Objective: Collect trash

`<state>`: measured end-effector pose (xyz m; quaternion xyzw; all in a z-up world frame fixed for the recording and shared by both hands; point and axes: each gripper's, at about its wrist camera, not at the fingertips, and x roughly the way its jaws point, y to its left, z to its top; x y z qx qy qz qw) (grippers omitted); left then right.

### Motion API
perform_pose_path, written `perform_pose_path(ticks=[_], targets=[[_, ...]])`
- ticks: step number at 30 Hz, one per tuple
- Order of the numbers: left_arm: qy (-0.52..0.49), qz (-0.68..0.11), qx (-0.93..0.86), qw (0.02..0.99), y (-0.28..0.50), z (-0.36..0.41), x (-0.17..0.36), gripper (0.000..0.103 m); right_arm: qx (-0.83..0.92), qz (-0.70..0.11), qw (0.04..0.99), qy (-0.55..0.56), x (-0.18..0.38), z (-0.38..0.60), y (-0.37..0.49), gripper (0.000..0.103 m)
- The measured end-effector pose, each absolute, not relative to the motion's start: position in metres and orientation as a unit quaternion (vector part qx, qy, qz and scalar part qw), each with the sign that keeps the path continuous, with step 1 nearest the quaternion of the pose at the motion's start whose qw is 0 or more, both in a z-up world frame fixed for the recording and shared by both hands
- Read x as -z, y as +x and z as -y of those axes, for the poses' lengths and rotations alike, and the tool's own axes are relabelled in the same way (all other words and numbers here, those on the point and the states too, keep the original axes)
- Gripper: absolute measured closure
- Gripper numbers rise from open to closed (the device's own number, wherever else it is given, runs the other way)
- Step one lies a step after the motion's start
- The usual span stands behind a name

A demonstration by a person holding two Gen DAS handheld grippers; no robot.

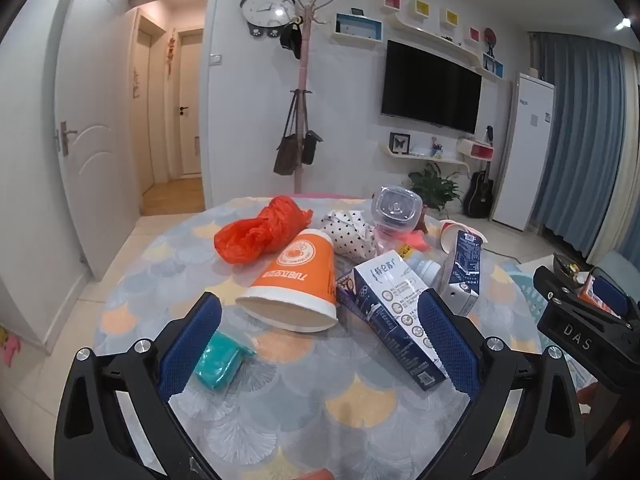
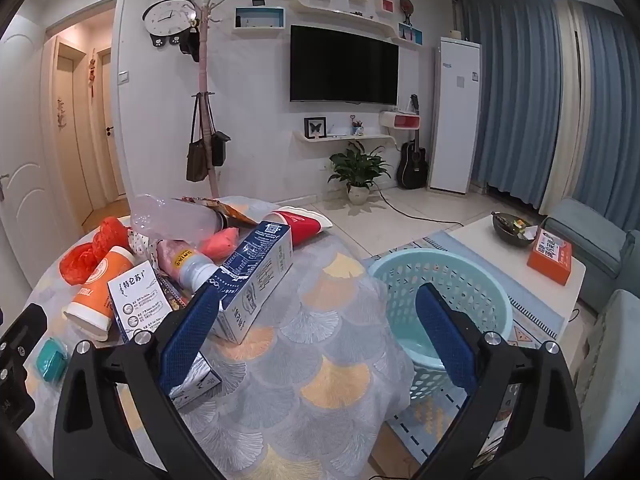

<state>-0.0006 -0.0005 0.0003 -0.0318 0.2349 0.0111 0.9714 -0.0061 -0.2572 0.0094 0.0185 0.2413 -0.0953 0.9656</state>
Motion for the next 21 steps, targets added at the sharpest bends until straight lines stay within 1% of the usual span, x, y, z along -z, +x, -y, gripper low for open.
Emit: perform_pose_path(ticks=[10, 12, 21], targets=[[-0.040, -0.238, -0.004, 0.971, -0.003, 0.009, -0.010, 0.007, 0.094, -0.228, 0.969, 0.023, -0.014, 0.255, -0.011, 0.009], [-0.041, -0.237, 0.013, 0.971, -0.004, 0.003, -0.002, 0.008, 0.093, -0.227, 0.969, 0.025, -0.017, 0.254, -0.012, 0.009], [-0.038, -0.203, 0.030, 0.978, -0.014, 0.003, -0.008, 0.008, 0.090, -0.215, 0.972, 0.032, -0.018, 0.259, -0.015, 0.009]])
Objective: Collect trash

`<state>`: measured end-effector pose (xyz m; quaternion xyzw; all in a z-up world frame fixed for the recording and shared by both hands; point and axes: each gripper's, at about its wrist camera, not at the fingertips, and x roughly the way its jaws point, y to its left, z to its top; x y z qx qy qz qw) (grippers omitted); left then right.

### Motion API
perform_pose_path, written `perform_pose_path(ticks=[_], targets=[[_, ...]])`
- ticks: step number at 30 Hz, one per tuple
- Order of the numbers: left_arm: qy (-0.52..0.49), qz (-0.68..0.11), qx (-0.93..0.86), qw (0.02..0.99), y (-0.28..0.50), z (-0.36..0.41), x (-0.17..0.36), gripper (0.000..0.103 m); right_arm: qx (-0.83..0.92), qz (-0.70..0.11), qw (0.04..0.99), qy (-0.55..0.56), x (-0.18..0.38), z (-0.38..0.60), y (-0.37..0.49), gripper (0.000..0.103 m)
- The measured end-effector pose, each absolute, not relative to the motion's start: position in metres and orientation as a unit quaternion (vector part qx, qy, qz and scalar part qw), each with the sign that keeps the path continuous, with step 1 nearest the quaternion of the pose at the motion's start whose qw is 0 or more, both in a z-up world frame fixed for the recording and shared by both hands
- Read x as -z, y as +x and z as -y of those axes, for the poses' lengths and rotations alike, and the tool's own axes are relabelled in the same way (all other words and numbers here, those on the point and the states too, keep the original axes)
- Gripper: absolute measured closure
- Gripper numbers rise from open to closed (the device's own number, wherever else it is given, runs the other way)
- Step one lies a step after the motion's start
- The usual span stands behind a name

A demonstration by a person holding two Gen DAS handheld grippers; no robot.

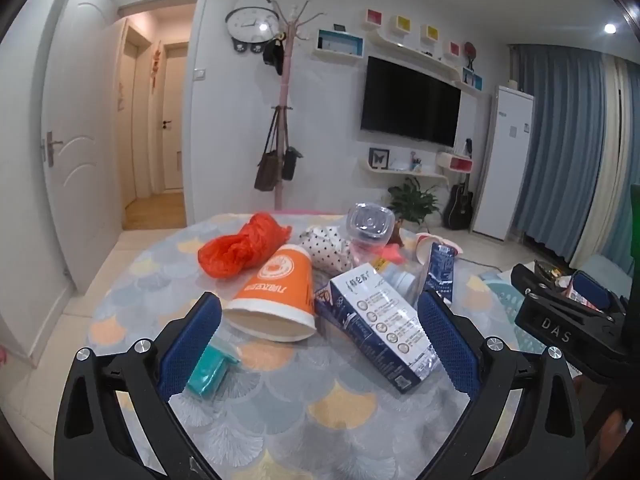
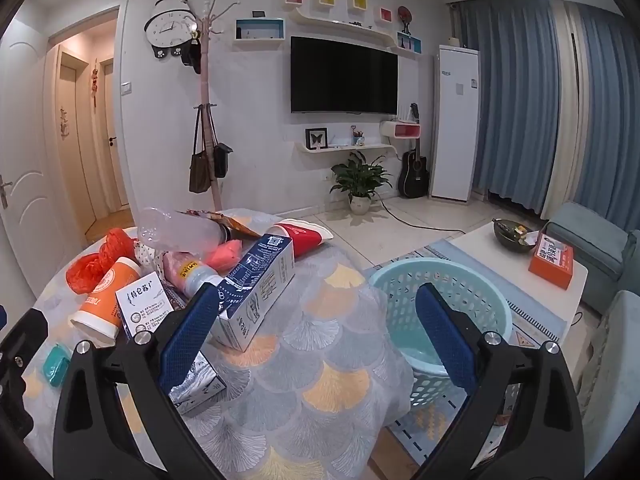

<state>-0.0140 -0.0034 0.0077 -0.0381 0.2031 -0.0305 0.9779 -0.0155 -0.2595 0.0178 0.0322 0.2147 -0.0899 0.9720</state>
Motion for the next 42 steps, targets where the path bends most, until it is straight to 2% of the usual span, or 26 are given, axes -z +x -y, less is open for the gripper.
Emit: perform_pose_path(ticks=[42], targets=[[-0.057, -0.216, 0.025, 0.974, -0.010, -0.006, 0.004, 0.007, 0.088, -0.209, 0.973, 0.035, -0.018, 0.259, -0.018, 0.009]])
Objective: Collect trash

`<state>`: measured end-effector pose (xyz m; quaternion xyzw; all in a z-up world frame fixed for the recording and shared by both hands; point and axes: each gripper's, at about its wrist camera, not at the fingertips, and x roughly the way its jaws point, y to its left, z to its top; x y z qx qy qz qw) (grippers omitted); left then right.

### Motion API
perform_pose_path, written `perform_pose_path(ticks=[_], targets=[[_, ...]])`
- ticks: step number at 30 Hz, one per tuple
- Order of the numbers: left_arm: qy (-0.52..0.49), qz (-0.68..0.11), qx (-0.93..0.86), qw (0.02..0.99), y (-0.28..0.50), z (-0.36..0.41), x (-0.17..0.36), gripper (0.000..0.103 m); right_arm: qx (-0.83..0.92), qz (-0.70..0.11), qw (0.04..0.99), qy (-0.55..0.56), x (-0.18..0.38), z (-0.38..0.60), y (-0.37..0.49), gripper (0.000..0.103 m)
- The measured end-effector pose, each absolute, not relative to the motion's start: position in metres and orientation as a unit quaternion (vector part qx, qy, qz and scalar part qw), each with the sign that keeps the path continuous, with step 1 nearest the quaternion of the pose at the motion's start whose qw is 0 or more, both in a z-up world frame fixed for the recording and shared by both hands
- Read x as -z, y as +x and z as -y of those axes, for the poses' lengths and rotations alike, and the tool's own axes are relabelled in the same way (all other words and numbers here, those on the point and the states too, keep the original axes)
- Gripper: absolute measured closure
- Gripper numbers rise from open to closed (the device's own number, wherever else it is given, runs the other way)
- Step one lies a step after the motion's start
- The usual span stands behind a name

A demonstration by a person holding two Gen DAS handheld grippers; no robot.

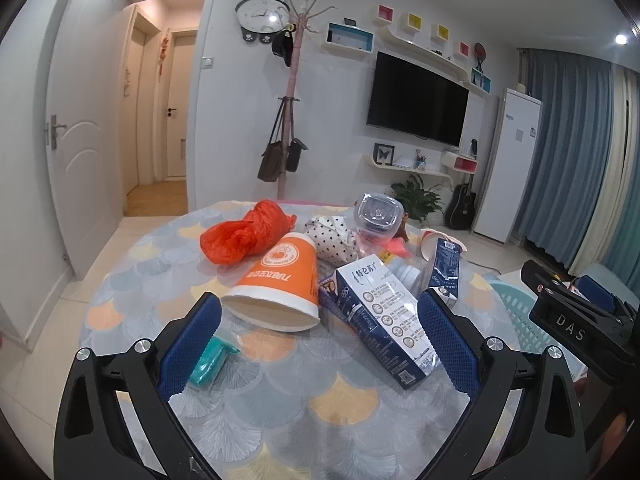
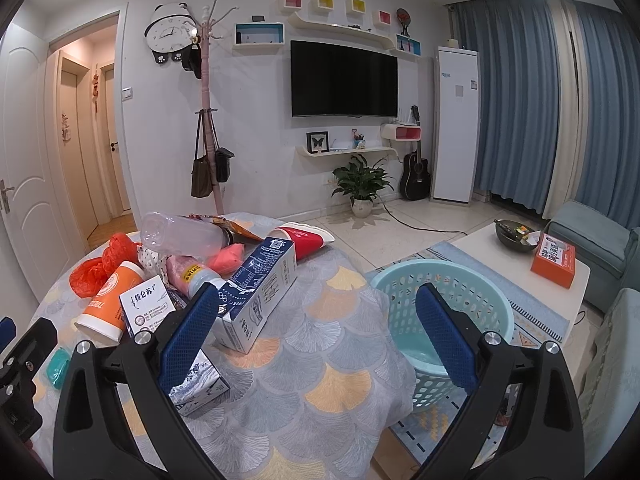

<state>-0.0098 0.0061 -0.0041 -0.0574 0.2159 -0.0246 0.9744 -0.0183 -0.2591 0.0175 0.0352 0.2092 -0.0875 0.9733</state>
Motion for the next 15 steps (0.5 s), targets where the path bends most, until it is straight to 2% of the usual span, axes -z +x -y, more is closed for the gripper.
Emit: perform_pose_path(ticks=[15], targets=[[-0.059, -0.220, 0.025, 0.973, -0.0080, -0.0064, 0.0054, 0.007, 0.085, -0.206, 0.974, 0.037, -0.0196, 0.2570, -0.0177, 0.009]])
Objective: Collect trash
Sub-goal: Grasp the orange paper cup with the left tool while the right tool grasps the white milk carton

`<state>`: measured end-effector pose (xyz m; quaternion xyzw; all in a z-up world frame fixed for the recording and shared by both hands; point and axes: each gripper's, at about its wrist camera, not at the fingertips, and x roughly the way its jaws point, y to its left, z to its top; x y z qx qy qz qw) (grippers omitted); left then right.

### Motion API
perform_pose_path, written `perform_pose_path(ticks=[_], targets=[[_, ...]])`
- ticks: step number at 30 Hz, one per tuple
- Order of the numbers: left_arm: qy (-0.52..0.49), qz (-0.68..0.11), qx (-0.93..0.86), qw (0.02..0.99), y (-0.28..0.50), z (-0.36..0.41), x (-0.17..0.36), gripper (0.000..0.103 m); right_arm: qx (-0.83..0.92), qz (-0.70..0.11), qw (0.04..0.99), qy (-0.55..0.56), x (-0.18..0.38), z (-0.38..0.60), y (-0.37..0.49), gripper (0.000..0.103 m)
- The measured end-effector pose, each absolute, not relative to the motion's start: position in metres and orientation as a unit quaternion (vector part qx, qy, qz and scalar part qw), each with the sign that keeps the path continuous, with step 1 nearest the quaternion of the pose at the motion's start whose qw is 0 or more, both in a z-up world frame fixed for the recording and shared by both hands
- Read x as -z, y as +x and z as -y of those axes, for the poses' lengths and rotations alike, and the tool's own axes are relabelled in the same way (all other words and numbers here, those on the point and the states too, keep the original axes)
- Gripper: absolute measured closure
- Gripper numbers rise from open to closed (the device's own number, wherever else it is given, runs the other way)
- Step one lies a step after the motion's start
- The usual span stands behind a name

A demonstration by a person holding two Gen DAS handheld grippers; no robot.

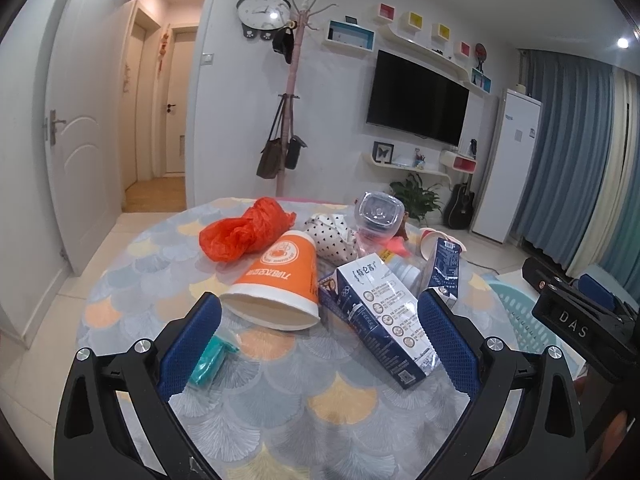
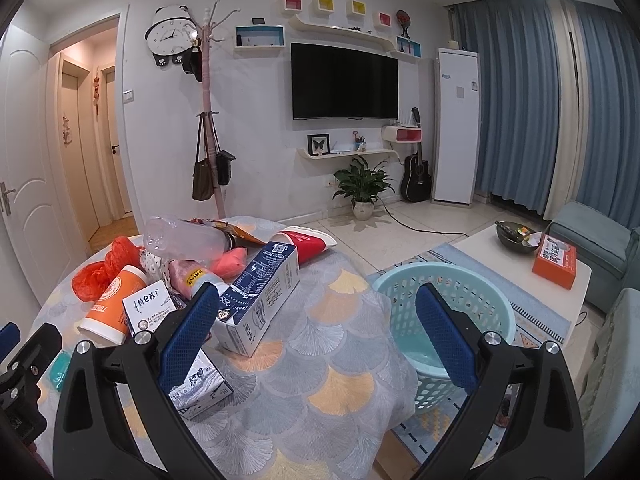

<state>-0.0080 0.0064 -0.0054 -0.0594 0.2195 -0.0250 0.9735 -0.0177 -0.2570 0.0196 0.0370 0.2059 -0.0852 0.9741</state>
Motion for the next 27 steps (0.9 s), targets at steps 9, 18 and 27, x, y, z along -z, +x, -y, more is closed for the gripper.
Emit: perform_pose_path(ticks=[9, 18, 27], targets=[[-0.054, -0.259, 0.026, 0.964, 0.019, -0.027, 0.011, 0.008, 0.021, -0.213, 0.977, 0.014, -0.020, 0.240, -0.011, 0.023], [-0.061, -0.362, 0.082, 0.927, 0.100, -0.054, 0.027, 0.010, -0.060, -0.261, 0.963, 0.008, -0.003, 0.217, 0.007, 0.029], [-0.076, -0.448, 0.094, 0.886, 0.152, -0.050, 0.060, 0.011, -0.113, -0.336, 0.935, -0.014, 0.028, 0.199, 0.027, 0.016]])
